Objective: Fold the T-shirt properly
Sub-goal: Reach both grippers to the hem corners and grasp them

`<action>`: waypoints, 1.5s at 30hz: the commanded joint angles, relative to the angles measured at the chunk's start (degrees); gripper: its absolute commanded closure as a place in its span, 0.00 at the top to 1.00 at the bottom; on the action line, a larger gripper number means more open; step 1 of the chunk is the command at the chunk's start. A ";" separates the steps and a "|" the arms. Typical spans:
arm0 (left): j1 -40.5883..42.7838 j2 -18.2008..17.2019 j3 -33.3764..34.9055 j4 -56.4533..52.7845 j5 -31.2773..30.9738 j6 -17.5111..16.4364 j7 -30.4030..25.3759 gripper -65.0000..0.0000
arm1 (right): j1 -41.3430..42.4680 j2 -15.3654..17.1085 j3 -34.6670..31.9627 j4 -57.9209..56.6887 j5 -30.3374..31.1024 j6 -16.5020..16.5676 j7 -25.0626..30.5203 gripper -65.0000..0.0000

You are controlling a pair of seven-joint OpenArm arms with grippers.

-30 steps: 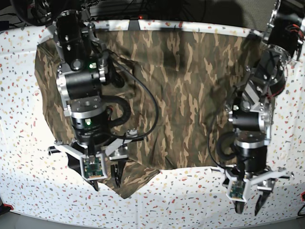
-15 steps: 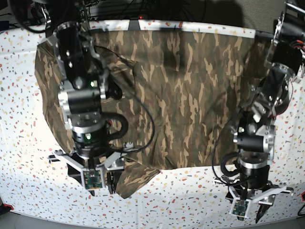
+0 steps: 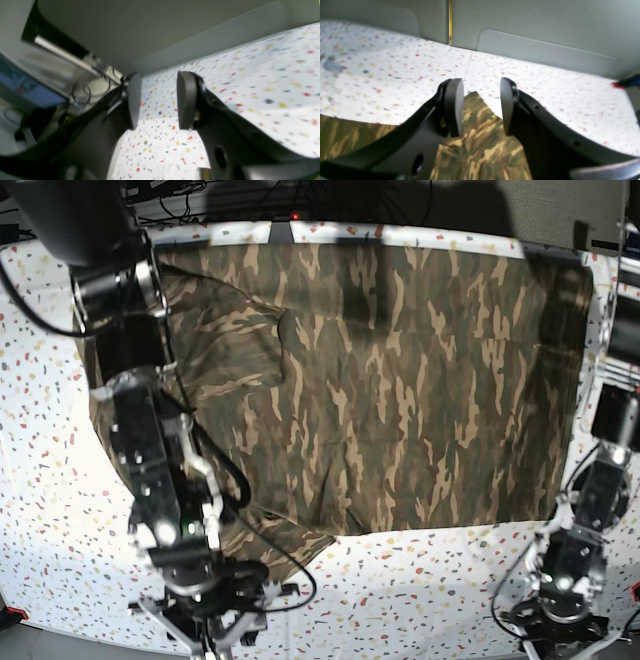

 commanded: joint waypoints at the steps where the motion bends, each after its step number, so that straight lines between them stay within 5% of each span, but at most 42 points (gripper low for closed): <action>1: -3.98 -0.50 -0.70 -1.25 0.15 -0.17 -1.55 0.35 | 4.02 0.13 0.39 0.22 0.00 -0.20 1.27 0.38; 9: -11.69 -4.83 -0.70 -11.13 -10.01 -11.37 -2.95 0.35 | 16.24 -0.20 0.39 -11.17 2.14 -0.17 -1.38 0.38; 16: -12.04 -9.49 -0.70 -15.72 -17.20 -15.67 -4.83 0.35 | 21.11 -0.20 0.42 -21.40 1.75 2.49 -4.39 0.38; 19: -12.04 -9.84 -0.70 -19.34 -19.43 -18.64 -4.87 0.35 | 21.38 -0.20 0.39 -24.50 1.75 5.68 -4.92 0.38; 32: -6.64 -9.16 -0.70 -40.61 -27.87 -33.11 -15.52 0.35 | 21.35 -0.20 0.42 -28.17 1.77 8.72 -11.93 0.38; 39: 0.85 -6.25 -2.86 -42.12 -33.55 -33.83 -17.59 0.35 | 21.35 -0.17 0.42 -28.17 1.77 9.29 -13.51 0.38; 45: 3.39 -2.49 -14.64 -42.12 -33.53 -34.07 -18.62 0.35 | 21.33 -0.20 0.42 -28.17 2.21 9.29 -15.80 0.38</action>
